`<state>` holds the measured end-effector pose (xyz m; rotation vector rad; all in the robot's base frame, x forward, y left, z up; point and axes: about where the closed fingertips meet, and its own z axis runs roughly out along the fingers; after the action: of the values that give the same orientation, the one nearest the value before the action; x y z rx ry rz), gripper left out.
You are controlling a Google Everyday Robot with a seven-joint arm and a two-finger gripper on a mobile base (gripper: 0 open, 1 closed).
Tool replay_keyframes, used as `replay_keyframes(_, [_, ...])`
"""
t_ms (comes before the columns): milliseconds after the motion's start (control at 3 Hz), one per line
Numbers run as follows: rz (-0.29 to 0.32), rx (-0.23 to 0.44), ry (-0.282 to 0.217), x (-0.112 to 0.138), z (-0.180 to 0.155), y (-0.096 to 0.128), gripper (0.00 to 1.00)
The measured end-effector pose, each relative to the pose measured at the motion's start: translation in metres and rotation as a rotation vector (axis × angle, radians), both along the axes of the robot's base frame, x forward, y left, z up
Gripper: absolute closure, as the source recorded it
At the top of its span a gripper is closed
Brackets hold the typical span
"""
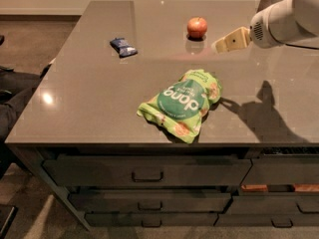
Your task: Move apple near rxbar blueberry
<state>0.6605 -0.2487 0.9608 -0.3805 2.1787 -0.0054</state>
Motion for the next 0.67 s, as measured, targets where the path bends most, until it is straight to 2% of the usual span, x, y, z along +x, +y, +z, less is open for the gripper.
replay_keyframes(333, [-0.003, 0.005, -0.001, 0.002, 0.0, 0.001, 0.0])
replay_keyframes(667, [-0.032, 0.047, -0.013, 0.022, -0.001, 0.012, 0.0])
